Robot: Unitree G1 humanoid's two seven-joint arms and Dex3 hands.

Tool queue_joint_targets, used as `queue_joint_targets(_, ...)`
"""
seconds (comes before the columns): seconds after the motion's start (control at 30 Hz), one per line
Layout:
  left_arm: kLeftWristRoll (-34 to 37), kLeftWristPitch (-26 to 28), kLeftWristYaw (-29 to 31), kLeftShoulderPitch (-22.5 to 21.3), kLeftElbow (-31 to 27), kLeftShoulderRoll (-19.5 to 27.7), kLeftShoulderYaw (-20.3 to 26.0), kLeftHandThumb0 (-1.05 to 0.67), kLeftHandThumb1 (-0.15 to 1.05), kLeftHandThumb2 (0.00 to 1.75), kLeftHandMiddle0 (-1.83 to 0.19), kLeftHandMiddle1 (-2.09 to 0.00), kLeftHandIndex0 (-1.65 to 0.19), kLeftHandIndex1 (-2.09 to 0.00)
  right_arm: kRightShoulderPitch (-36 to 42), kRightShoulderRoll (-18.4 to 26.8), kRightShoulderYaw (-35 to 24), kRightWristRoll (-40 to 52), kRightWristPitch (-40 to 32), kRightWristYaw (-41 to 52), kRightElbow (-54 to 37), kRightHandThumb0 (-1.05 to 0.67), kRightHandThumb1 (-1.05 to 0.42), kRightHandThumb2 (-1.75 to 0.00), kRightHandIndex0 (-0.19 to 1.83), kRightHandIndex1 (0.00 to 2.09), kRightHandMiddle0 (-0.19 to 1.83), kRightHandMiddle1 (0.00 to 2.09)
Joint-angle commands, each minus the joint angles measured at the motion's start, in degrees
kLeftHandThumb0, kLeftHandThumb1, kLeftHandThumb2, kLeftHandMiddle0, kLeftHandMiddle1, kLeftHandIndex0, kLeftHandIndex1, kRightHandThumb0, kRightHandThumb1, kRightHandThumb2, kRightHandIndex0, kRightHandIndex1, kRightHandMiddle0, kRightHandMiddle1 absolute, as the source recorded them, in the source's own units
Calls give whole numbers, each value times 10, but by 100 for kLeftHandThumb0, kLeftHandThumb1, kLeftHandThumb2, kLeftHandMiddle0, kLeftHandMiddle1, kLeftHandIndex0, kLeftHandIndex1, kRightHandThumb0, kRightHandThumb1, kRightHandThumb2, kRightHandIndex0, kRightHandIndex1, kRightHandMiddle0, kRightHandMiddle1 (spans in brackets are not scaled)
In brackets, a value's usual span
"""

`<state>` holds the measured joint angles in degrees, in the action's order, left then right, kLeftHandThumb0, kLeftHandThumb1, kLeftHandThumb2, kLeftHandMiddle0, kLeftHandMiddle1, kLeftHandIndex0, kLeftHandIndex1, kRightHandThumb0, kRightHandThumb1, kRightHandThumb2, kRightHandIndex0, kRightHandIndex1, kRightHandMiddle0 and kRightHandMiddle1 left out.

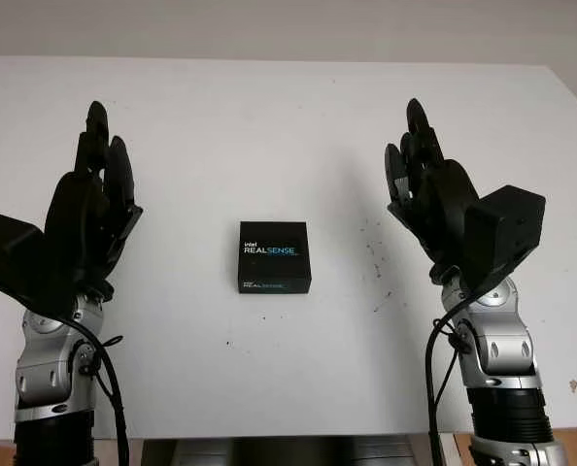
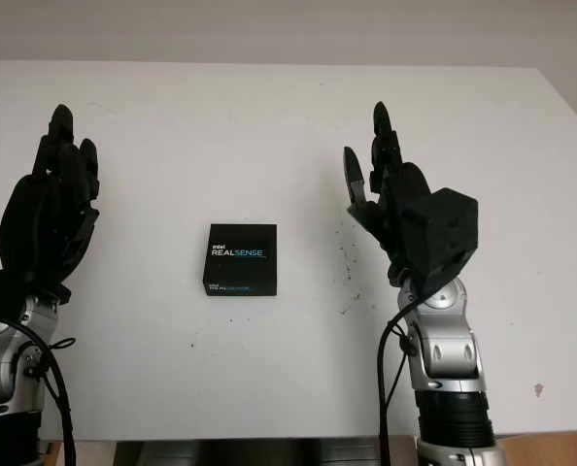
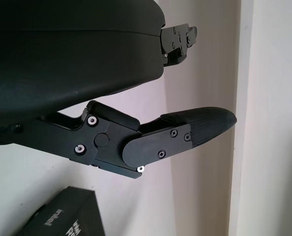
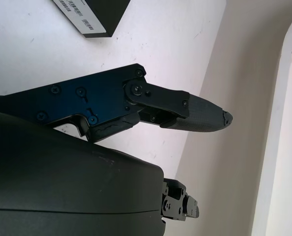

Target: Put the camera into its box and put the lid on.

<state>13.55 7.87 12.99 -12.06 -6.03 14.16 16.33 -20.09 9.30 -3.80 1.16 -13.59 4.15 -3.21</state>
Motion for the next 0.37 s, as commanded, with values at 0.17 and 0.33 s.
queue_joint_targets(0.17, 1, -15, 17, 20, 0, 2, -17, -78, 105, 72, 19, 0, 19, 0, -1, -20, 18, -7, -2, -12, 1, -76, -105, -63, -19, 0, -19, 0)
queue_joint_targets(0.33, 2, -17, 16, 24, -1, 6, -21, -78, 105, 71, 19, 0, 19, 0, 9, -24, 28, -10, -21, -11, -4, -78, -105, -63, -19, 0, -19, 0)
